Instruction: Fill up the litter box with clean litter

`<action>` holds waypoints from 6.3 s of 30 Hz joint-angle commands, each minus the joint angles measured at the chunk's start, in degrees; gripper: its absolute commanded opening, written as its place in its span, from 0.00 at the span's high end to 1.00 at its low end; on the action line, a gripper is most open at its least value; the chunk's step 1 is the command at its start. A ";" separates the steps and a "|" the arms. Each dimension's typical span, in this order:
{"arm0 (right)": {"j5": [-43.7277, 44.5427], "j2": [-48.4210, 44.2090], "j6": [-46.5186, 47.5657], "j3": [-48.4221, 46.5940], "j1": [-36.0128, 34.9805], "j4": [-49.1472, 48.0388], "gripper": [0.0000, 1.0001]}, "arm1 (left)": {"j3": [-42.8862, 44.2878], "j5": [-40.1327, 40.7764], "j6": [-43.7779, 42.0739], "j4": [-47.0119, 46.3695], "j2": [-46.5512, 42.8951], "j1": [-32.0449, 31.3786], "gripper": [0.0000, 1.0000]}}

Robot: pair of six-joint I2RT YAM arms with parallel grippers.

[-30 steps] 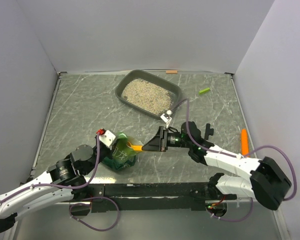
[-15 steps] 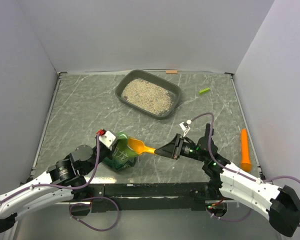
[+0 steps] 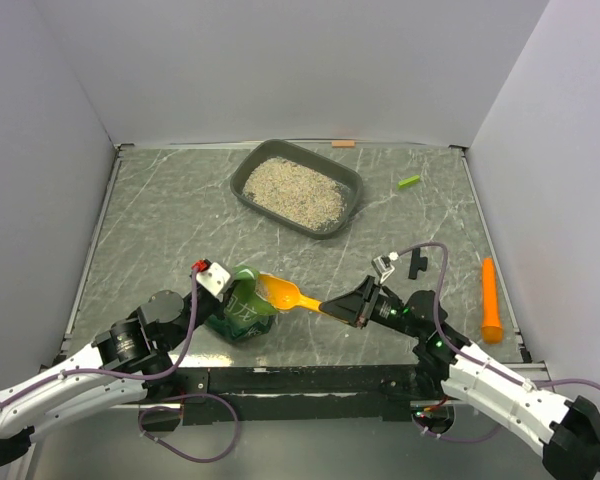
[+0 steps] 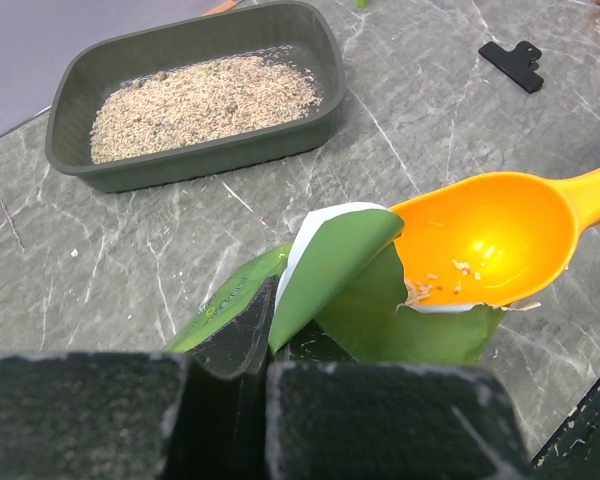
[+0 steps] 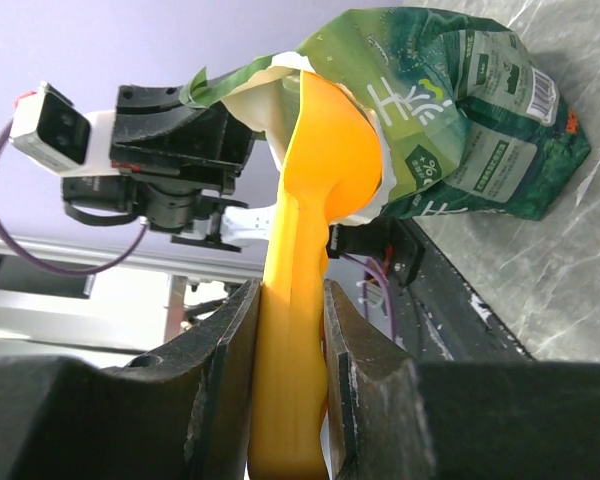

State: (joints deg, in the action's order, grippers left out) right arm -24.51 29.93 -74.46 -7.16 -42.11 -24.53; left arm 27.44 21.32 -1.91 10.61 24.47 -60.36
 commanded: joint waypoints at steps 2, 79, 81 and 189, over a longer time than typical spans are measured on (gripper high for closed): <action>3.24 -6.02 -3.94 0.22 0.18 2.73 1.00 | 0.95 -0.58 0.42 -4.19 -0.74 -0.29 0.99; 10.72 57.51 1.32 -48.82 20.75 -2.06 1.00 | 1.30 13.40 0.77 -3.67 -3.20 -0.29 0.99; 9.49 60.15 7.20 -53.10 21.62 3.67 1.00 | 1.12 13.31 0.59 -3.93 -3.02 -0.29 0.99; -34.90 35.54 77.36 -36.52 7.85 12.50 0.17 | 9.12 15.33 7.62 1.43 -7.59 -0.29 0.99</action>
State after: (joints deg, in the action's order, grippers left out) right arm -55.00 66.96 -0.82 -43.97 -30.55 -3.62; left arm 32.49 35.27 3.09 19.03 18.15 -60.73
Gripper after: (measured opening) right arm 0.829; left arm 0.012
